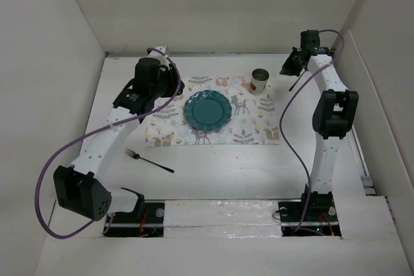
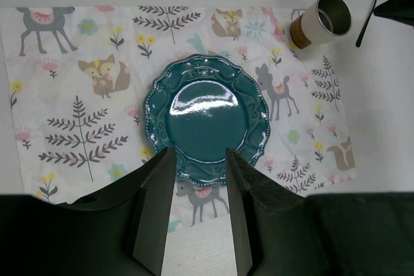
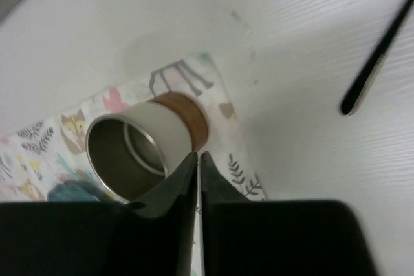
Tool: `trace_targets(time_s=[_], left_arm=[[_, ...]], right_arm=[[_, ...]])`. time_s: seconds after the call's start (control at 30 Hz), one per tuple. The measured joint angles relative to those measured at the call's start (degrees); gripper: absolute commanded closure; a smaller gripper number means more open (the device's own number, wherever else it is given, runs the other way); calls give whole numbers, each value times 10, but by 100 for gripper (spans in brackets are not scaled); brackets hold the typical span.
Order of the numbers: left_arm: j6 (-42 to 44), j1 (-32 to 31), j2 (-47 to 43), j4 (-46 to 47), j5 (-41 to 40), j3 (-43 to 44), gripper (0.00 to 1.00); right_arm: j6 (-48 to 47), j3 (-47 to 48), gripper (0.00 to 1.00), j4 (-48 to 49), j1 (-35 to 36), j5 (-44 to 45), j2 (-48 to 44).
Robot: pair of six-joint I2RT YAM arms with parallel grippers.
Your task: Set the dinner table for one person
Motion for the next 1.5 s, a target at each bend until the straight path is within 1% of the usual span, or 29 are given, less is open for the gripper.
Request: trace_targets(time_s=[0.1, 0.13, 0.2, 0.23, 0.27, 0.37, 0.5, 0.6, 0.67, 0.7, 0.73, 0.77, 0.8, 0.83, 0.9, 0.93, 1.0, 1.07, 1.1, 1.2, 1.3, 1.4, 1.5], left_arm=[[0, 0, 0, 0, -1, 0, 67], [0, 0, 0, -1, -2, 0, 66], [0, 0, 0, -3, -3, 0, 66], [0, 0, 0, -4, -5, 0, 66], [0, 0, 0, -6, -7, 0, 66], [0, 0, 1, -18, -12, 2, 66], [0, 0, 12, -27, -10, 20, 66], [0, 0, 15, -30, -8, 30, 66], [0, 0, 15, -31, -6, 33, 66], [0, 0, 15, -32, -6, 34, 66], [0, 0, 15, -33, -5, 35, 66], [0, 0, 15, -33, -4, 35, 66], [0, 0, 15, -33, -4, 35, 66], [0, 0, 15, -33, -4, 35, 66], [1, 0, 15, -37, -4, 36, 66], [1, 0, 16, -38, -4, 39, 66], [3, 0, 16, -42, -4, 46, 67], [7, 2, 16, -42, -5, 56, 66], [8, 2, 16, -41, -5, 59, 67], [12, 4, 15, -41, -5, 63, 67], [14, 4, 15, -41, -4, 62, 67], [14, 4, 12, -39, -1, 60, 67], [12, 4, 3, -36, 5, 51, 67]], right_arm=[[3, 3, 100, 15, -36, 34, -2], [2, 8, 94, 14, -47, 49, 2], [-1, 32, 77, 10, -67, 79, 19], [-6, 51, 63, 9, -75, 93, 34], [-9, 70, 59, 11, -82, 103, 49], [-27, 132, 49, 1, -93, 122, 103], [-48, 216, 47, -17, -92, 129, 180], [-57, 236, 48, -24, -89, 130, 212], [-63, 242, 52, -31, -86, 132, 221], [-64, 247, 56, -31, -86, 132, 222], [-67, 250, 63, -35, -85, 133, 222], [-69, 255, 66, -40, -85, 134, 223], [-71, 259, 82, -45, -85, 137, 226], [-71, 260, 100, -46, -85, 138, 226], [-74, 264, 100, -50, -82, 144, 232], [-78, 268, 95, -56, -82, 150, 232], [-82, 273, 93, -69, -78, 163, 233], [-84, 273, 95, -76, -74, 170, 233], [-84, 272, 100, -77, -71, 172, 232], [-86, 246, 100, -76, -68, 176, 217], [-89, 177, 100, -63, -67, 178, 178], [-93, 80, 100, -53, -66, 181, 122], [-94, 4, 100, -53, -66, 178, 75]])
